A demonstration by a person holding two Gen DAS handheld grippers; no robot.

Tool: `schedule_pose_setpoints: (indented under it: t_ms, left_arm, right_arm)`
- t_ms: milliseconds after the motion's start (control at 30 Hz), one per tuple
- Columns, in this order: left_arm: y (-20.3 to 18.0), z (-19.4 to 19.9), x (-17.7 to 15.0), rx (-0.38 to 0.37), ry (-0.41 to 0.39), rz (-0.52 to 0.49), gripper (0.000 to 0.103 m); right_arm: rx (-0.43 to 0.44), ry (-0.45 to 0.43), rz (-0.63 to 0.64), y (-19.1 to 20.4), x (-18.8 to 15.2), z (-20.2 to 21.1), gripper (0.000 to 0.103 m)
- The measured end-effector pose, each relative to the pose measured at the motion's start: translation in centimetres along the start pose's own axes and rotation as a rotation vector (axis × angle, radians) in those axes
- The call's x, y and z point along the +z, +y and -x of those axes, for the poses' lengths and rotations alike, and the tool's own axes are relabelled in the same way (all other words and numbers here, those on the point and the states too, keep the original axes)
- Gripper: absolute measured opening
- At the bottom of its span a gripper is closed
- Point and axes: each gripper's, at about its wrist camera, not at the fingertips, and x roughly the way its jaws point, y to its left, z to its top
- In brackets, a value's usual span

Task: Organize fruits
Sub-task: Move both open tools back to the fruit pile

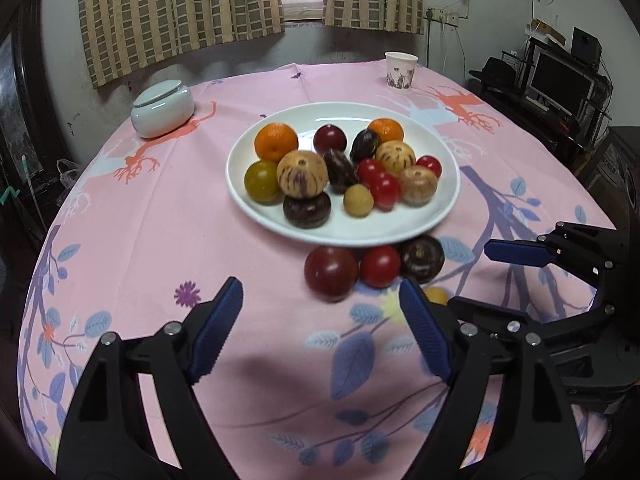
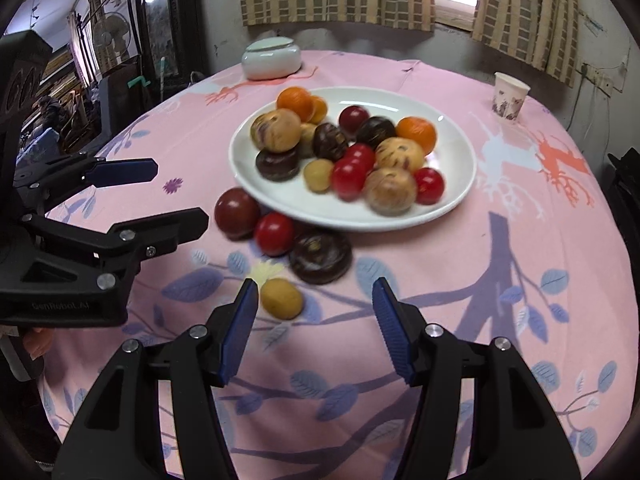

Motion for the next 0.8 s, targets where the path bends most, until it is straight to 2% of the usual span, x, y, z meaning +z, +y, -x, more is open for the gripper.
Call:
schedule_pose_setpoints:
  t_ms: [133, 233, 333, 433, 567, 700, 800]
  left_arm:
    - [0.9, -0.5, -0.8, -0.003, 0.020, 0.021, 0.083]
    - [1.9, -0.8, -1.2, -0.010, 0.038, 0.048, 0.083]
    - [2.6, -1.0, -1.4, -0.004, 0.046, 0.057, 0.084]
    - [3.0, -1.0, -1.5, -0.012, 0.048, 0.071, 0.084]
    - [3.2, -1.4, -1.5, -0.027, 0.060, 0.086, 0.084]
    - [2.8, -2.1, -0.9, -0.025, 0.088, 0.069, 0.084]
    - [2.4, -2.7, 0.0, 0.001, 0.096, 0.047, 0.084]
  right_arm:
    - [0.004, 0.027, 0.021, 1.2, -0.2, -1.0, 0.059]
    - [0.005, 0.055, 0.035, 1.7, -0.1, -2.0, 0.053]
    - [0.003, 0.073, 0.035, 1.8, 0.1, -2.9, 0.051]
    - [0.008, 0.075, 0.036, 1.8, 0.1, -3.4, 0.046]
    - [0.012, 0.060, 0.050, 1.8, 0.0, -3.6, 0.045]
    - [0.031, 0.043, 0.019, 1.0, -0.3, -3.1, 0.031]
    - [0.039, 0.037, 0.018, 0.7, -0.5, -2.6, 0.030]
